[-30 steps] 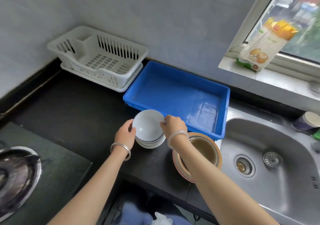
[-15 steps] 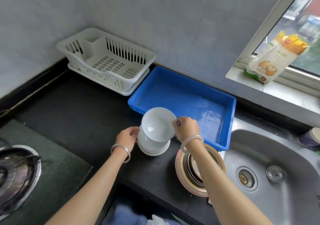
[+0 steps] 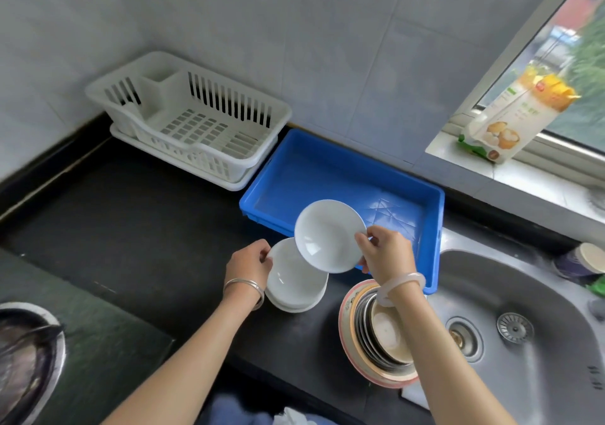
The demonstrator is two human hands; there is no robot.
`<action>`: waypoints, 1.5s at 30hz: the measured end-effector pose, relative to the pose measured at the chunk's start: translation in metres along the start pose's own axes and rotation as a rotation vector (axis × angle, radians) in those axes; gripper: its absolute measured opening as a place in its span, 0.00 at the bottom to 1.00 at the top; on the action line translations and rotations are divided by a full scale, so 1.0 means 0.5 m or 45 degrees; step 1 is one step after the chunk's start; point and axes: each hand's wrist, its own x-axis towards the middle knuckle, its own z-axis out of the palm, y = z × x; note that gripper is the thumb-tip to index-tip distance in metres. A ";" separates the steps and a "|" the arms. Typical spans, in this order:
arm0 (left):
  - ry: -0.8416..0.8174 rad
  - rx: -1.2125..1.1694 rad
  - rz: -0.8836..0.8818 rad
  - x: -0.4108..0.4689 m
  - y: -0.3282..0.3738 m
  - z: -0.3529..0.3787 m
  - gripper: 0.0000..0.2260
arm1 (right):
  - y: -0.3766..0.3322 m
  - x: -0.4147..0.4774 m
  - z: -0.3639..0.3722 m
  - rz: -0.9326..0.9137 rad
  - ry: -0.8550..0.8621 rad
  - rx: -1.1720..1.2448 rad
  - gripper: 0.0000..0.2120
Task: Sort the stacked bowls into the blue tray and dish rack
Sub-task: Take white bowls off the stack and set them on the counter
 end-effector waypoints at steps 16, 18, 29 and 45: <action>0.248 -0.568 -0.293 0.104 -0.125 -0.245 0.06 | -0.202 0.084 0.082 -0.189 -0.173 0.177 0.12; 0.350 -0.639 -0.368 0.119 -0.170 -0.278 0.07 | -0.237 0.099 0.135 -0.171 -0.267 0.195 0.12; 0.868 -1.071 -0.744 0.227 -0.373 -0.402 0.05 | -0.466 0.190 0.483 -0.070 -0.632 0.182 0.04; 1.148 -1.460 -0.946 0.354 -0.477 -0.451 0.05 | -0.611 0.262 0.758 0.131 -0.629 0.175 0.08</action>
